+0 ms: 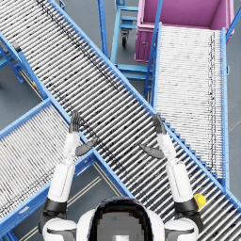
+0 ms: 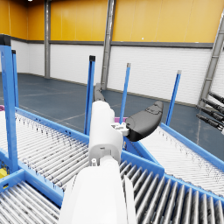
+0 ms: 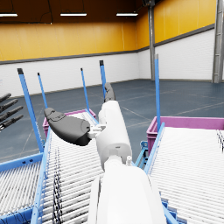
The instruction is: Pick up the oil and place it on the left assembly line, put the cola on the right, and keep Sprite still
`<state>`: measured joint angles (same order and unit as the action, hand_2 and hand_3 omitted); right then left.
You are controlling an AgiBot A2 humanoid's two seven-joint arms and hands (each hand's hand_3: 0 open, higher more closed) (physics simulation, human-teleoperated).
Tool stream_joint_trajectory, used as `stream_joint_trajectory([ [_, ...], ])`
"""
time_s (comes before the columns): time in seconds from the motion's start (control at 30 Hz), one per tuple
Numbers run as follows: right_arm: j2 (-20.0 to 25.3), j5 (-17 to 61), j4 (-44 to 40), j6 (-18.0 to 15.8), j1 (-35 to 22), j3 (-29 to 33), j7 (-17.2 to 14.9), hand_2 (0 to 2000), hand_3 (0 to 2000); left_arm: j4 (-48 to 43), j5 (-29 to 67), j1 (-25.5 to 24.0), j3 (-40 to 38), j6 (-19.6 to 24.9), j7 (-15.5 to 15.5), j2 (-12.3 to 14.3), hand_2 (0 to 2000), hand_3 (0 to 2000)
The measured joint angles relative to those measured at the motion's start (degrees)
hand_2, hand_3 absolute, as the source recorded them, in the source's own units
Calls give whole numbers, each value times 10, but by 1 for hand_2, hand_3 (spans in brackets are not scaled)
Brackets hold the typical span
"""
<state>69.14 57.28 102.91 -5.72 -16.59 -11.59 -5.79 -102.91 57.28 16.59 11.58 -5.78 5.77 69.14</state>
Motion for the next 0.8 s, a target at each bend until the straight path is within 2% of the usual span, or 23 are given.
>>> stream_joint_trajectory([
  [0.8, 0, 0, 0, 0, 0, 0, 0, 0, 0, 0, 0, 0, 0, 0, 0, 0, 0, 0],
])
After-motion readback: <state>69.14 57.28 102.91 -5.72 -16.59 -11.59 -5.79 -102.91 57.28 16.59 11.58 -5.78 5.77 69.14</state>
